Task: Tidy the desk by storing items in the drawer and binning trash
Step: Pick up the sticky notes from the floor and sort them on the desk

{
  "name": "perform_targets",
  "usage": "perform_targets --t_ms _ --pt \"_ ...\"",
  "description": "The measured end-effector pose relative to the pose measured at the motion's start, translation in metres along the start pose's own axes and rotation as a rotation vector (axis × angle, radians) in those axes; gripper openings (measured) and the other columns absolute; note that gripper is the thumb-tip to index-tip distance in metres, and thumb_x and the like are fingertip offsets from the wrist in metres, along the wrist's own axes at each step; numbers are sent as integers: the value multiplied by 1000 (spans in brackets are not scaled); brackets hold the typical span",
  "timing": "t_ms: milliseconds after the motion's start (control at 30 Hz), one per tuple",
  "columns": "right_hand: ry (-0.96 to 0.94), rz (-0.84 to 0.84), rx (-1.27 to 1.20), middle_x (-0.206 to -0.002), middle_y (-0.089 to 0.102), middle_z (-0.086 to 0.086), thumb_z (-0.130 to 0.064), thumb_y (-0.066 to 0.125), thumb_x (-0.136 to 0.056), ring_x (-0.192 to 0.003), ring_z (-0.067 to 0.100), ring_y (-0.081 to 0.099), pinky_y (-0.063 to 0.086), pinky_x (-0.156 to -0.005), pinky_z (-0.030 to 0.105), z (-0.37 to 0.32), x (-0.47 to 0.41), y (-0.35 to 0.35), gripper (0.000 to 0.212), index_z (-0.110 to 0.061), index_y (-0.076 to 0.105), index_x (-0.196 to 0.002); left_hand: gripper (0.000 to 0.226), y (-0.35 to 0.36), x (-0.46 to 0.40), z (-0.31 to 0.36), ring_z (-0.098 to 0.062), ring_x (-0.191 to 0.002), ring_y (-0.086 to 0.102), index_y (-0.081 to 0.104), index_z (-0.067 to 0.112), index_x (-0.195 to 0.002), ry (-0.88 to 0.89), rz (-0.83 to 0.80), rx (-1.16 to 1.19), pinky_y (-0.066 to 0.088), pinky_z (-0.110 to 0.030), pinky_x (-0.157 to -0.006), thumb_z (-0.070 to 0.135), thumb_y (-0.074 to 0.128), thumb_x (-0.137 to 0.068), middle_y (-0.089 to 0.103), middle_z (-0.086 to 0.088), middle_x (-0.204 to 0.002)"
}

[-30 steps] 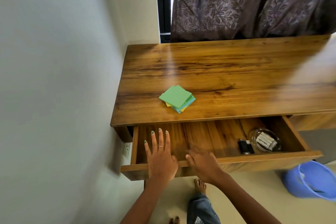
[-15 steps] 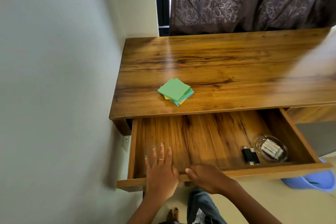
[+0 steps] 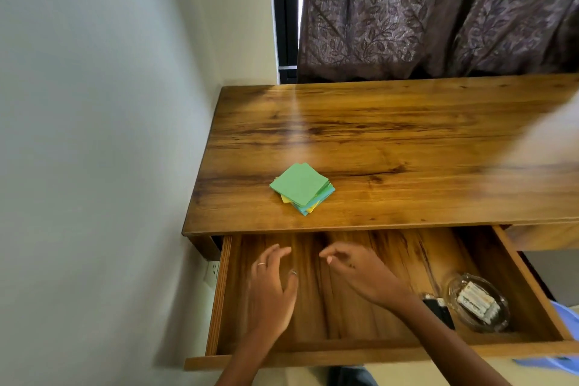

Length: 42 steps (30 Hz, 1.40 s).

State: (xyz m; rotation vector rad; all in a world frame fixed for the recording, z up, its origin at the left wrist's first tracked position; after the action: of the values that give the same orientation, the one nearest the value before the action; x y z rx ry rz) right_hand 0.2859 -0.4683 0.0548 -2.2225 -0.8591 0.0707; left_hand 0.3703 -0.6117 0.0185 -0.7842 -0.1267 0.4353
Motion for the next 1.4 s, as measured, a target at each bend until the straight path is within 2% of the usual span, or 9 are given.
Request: perform_targets --t_ms 233,367,533,700,900,1067,1133,1233,1400 --pt "-112 209 232 -136 49 -3 -25 48 -94 -127 12 37 30 -103 24 -31 -87 -41 33 -20 54 -126 54 -5 -67 16 -10 -133 33 32 27 -142 -47 95 -6 38 -31 -107 30 54 -92 36 7 -147" --pt "-138 120 449 -151 28 2 -44 49 -92 -140 18 21 17 -114 31 -34 -125 -26 56 -19 36 -140 67 6 -86 9 -15 -147 1 9 20 -151 -61 -7 -227 -6 -33 -116 41 41 -96 8 3 -159" --pt "-135 49 613 -151 30 5 -49 52 -88 -139 21 25 22 -113 34 -24 -139 -8 68 -15 30 -142 88 20 -87 -5 -13 -143 -18 -10 22 -149 -33 -69 -468 -19 -32 -110 68 -7 -74 -11 3 -159" --pt "-104 -11 495 -155 25 2 -48 44 -93 -143 18 20 19 -115 32 -20 -144 -13 63 -16 29 -146 91 25 -86 -12 -16 -145 -13 -13 25 -146 -19 -55 -448 -16 -33 -112 76 -22 -71 -9 4 -158" --pt "-75 -56 333 -154 27 1 -42 42 -97 -143 15 21 19 -114 29 -18 -146 -21 55 -15 35 -144 72 28 -88 -14 -24 -141 27 27 14 -146 -28 -68 -497 9 -39 -112 61 11 -94 38 -7 -149" --pt "-41 106 178 -137 53 5 -33 38 -99 -122 17 50 42 -92 28 -14 -148 -30 41 -15 50 -134 91 25 -87 -10 -12 -144 -11 -3 22 -149 -8 -61 -430 -13 -32 -115 76 -13 -77 -4 5 -156" --pt "-50 201 176 -125 61 7 -30 37 -100 -105 17 59 43 -74 24 -16 -145 -34 38 -15 51 -132 98 22 -87 -11 -6 -140 -20 -9 26 -148 -52 -81 -342 -20 -28 -110 81 -19 -68 -16 12 -152" --pt "-168 373 201 -126 61 4 -19 41 -99 -107 17 61 46 -76 23 -28 -133 -43 35 -16 52 -132 75 14 -92 -7 -1 -141 -9 16 27 -149 -146 -38 -17 -16 -27 -113 69 17 -88 7 13 -157" --pt "-555 518 256 -109 71 0 -10 60 -79 -105 13 65 54 -83 27 -66 -94 -32 31 -15 69 -108 58 -8 -90 24 -5 -126 37 49 33 -130 -400 0 897 23 -26 -107 68 32 -86 50 15 -132"
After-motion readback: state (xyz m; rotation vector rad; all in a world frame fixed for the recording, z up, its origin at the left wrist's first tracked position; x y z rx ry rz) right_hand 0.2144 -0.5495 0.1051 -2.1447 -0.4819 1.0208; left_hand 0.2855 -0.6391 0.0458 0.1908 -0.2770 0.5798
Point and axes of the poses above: each hand's wrist, its own x-axis away from the middle knuckle, its own y-axis out of the palm, z = x × y, the point moved 6 cm from there along -x, towards the middle knuckle
